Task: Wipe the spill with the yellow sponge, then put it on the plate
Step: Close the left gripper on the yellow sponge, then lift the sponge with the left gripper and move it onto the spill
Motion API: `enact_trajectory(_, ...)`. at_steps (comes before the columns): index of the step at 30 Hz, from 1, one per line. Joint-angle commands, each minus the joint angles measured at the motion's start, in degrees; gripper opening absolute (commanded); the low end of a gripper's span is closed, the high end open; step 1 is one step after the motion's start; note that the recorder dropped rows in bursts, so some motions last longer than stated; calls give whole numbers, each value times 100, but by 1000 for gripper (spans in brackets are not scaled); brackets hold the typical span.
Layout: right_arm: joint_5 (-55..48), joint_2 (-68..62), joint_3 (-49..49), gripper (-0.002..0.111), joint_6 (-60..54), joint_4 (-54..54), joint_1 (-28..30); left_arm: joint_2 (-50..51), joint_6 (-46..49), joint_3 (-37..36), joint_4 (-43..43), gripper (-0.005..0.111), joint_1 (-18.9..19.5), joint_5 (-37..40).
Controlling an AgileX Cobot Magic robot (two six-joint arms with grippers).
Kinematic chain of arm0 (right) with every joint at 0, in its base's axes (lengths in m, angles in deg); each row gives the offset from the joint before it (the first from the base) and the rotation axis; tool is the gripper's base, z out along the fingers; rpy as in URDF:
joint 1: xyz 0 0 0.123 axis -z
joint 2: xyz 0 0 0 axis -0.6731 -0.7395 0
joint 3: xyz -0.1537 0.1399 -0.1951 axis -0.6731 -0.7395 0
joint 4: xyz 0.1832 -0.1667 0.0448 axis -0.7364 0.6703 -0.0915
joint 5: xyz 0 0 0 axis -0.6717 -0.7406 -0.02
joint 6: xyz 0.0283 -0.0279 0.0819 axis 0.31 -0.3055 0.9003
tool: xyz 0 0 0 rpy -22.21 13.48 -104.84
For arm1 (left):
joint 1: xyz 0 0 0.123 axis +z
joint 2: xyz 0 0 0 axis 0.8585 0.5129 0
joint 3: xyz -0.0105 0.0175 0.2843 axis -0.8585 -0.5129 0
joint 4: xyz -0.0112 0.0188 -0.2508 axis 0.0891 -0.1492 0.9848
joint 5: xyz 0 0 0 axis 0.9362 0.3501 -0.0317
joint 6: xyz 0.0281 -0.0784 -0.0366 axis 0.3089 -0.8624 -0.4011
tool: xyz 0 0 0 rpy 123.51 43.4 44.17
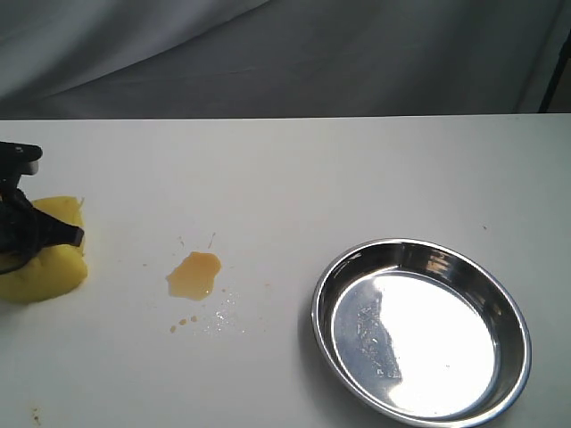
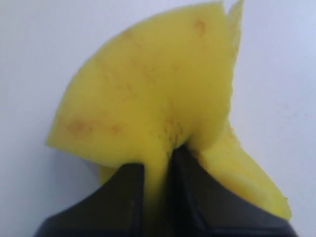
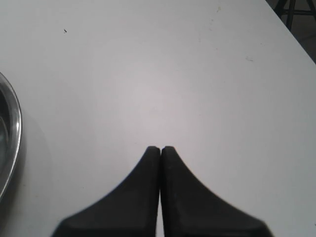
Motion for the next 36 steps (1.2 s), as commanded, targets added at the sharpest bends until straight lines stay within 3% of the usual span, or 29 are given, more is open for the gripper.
enact_trajectory(1,90,-14,-22,0,26,1,43,47,446,-25,143,0,-346,-148)
enact_trajectory(10,90,-14,-22,0,26,1,43,58,1172,-25,143,0,-1075,-286)
enact_trajectory(36,90,-14,-22,0,26,1,43,574,1785,-25,143,0,-2754,-299)
